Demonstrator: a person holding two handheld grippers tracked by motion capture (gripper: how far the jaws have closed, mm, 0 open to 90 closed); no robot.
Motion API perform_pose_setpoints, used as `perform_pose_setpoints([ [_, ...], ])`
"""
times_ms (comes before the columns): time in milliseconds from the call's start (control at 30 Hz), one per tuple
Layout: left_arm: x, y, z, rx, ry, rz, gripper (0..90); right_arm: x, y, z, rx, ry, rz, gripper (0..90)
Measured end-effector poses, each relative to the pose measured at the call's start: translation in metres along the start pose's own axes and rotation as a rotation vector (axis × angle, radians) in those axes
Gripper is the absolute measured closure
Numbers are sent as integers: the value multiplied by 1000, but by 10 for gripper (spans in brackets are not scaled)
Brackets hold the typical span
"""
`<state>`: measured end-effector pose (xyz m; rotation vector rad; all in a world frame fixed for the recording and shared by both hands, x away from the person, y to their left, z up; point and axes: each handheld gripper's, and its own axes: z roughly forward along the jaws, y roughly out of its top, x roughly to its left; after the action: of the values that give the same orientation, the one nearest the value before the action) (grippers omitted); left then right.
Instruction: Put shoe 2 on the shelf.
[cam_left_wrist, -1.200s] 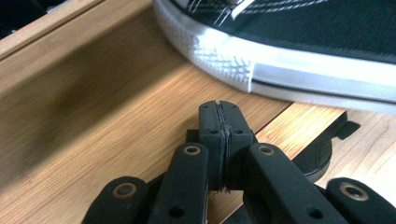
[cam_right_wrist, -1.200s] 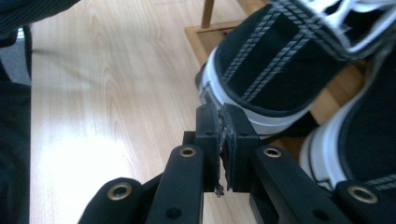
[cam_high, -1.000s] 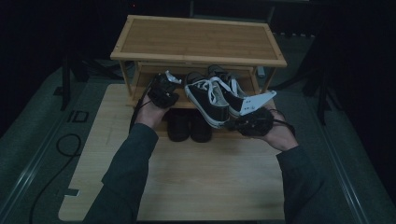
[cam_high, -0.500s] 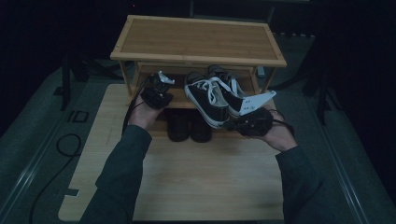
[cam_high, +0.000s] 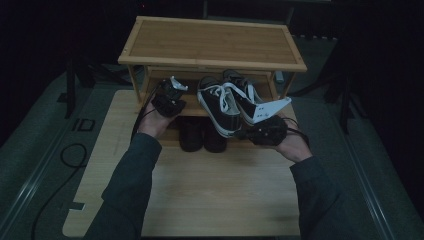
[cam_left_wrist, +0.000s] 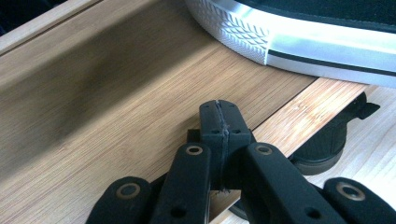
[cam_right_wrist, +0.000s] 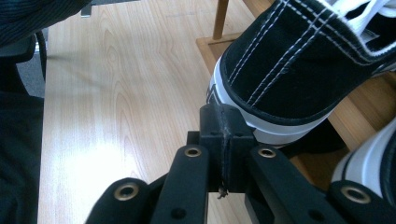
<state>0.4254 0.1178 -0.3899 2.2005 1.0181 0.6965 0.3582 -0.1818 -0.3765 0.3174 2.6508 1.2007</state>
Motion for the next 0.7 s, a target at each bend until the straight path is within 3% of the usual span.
perform_pose_setpoints([
  [700, -6, 1, 1, -6, 23, 13, 900, 4, 18, 22, -13, 19, -18, 900],
])
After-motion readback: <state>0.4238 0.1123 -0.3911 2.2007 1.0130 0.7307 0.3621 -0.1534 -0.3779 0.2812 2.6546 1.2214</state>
